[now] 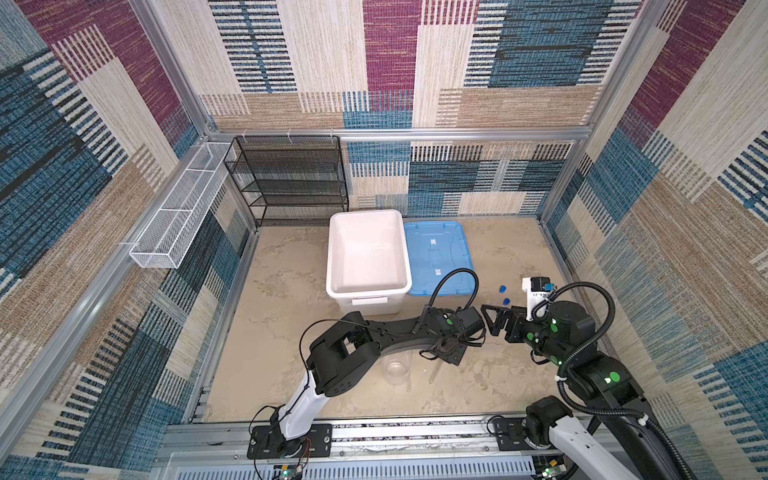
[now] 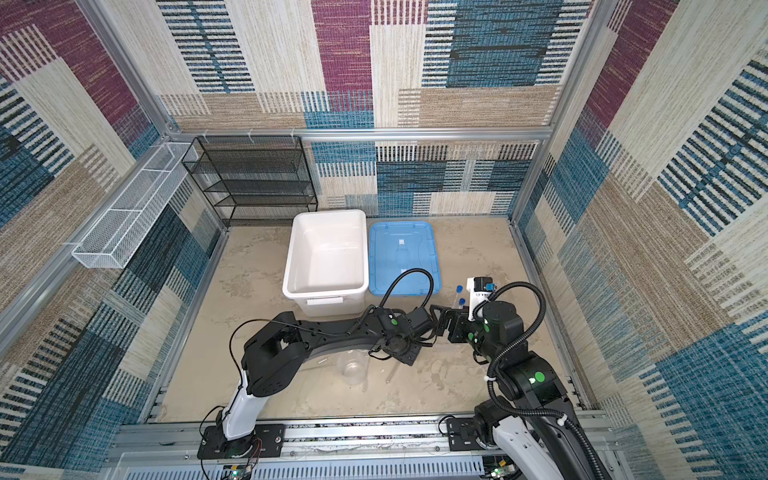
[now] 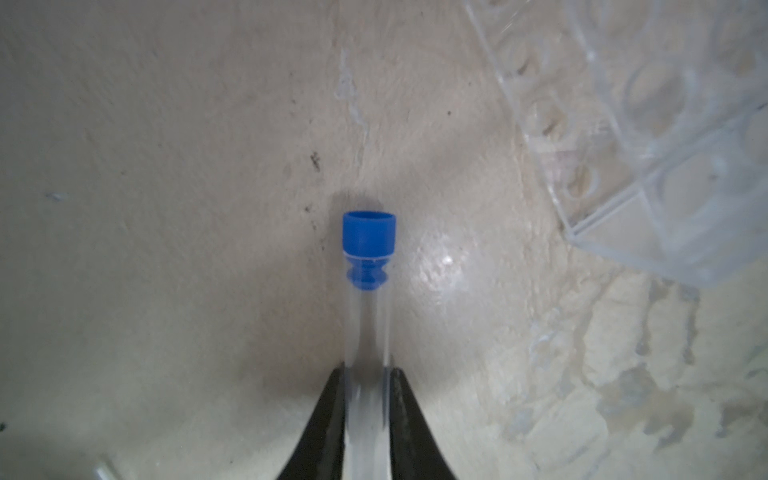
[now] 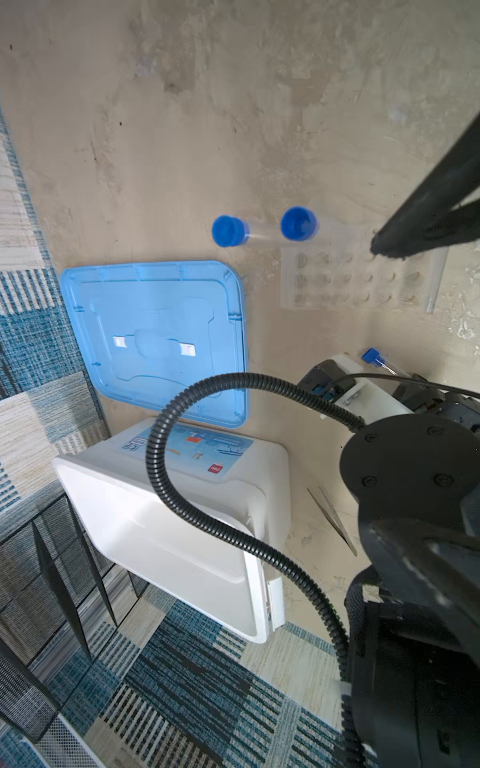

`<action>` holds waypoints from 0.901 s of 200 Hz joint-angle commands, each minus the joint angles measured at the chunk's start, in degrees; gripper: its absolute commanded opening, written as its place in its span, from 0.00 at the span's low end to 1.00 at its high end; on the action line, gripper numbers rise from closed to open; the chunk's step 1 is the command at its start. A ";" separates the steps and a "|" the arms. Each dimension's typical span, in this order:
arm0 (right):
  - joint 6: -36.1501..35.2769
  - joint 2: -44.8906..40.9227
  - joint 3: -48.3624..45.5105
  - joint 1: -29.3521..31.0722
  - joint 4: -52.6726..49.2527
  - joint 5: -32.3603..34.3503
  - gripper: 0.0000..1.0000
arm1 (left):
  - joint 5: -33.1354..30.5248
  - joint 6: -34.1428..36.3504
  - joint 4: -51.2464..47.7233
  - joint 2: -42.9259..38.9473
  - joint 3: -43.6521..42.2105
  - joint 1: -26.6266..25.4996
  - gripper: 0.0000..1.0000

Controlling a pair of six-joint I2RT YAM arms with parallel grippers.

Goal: Organize the chemistry lab equipment
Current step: 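Close the left gripper around the third tube below its blue cap, then lift the third tube with the left gripper toward the right gripper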

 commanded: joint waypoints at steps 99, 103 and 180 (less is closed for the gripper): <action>0.09 -1.13 -0.06 0.08 1.88 -0.19 0.99 | 3.69 2.03 9.05 -8.61 -11.91 1.33 0.19; 0.01 -1.14 -0.08 0.08 1.94 -0.05 0.99 | 3.84 2.16 10.04 -8.92 -12.39 1.46 0.19; 1.69 -0.08 0.69 0.08 1.01 1.17 0.99 | 6.89 7.69 25.81 -16.44 -17.89 1.99 0.18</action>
